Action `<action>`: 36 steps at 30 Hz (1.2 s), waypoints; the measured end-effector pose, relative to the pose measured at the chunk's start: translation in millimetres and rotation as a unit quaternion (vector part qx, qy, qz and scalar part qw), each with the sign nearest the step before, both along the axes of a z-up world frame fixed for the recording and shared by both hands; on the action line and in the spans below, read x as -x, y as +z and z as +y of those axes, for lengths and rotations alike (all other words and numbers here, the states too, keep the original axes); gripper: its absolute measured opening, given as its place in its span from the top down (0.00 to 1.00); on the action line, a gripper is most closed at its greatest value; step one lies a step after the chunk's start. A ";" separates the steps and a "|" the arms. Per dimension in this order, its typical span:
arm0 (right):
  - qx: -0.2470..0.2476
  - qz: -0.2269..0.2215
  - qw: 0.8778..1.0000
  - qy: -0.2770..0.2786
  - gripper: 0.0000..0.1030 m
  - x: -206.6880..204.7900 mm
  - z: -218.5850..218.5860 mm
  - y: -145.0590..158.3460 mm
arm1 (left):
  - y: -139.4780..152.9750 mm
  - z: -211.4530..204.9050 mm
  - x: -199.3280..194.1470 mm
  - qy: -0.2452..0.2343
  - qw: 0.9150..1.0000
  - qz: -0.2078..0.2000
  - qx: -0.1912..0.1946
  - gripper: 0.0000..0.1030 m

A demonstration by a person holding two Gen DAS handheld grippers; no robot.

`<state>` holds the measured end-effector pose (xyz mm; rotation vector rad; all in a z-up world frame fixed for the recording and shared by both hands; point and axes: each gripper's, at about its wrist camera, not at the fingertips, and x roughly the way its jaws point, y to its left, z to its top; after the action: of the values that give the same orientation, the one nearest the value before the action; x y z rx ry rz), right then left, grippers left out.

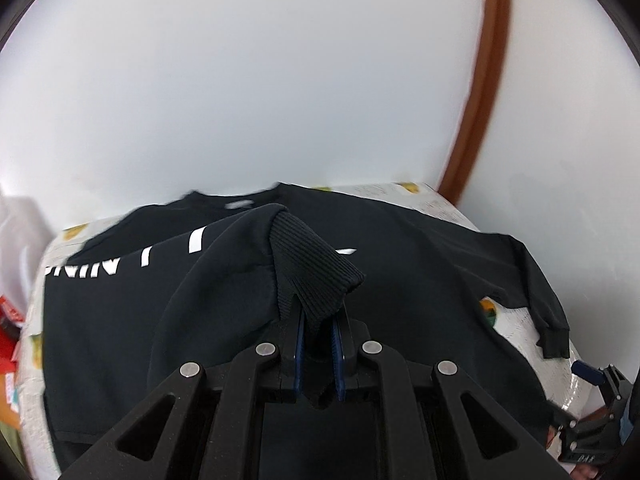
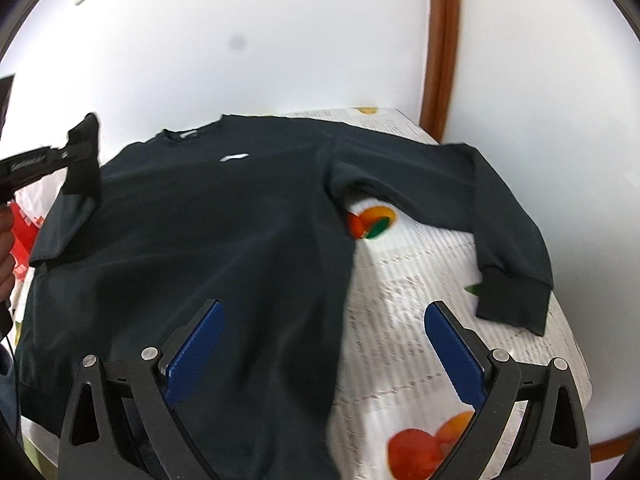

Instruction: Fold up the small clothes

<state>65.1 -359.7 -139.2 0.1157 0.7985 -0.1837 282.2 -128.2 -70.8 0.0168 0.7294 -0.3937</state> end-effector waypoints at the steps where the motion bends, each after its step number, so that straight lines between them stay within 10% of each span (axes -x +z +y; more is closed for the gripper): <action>1: 0.000 0.003 1.000 -0.002 0.04 0.7 -2.9 -2.5 | -2.8 -8.8 -2.1 -0.007 1.000 0.003 -0.001 0.89; 10: 0.003 0.022 1.000 -0.009 0.04 0.9 -12.8 -22.1 | -20.5 -32.7 -13.4 -0.035 0.998 0.038 0.031 0.85; 15: 0.003 0.020 1.000 0.005 0.04 -9.5 2.7 -17.7 | -9.2 -6.0 0.3 -0.030 0.998 0.023 0.043 0.35; 26: 0.037 -0.009 0.996 0.079 0.05 -81.6 78.2 13.0 | -20.4 136.3 23.7 0.092 0.995 0.008 -0.024 0.34; 36: 0.033 0.037 0.996 0.071 0.24 -183.7 84.9 -17.1 | -87.1 261.6 16.5 0.214 0.968 0.079 -0.101 0.36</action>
<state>248.8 -274.8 -156.3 -0.0092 0.8705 -0.0804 265.7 133.4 -158.0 0.0191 0.9039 0.0958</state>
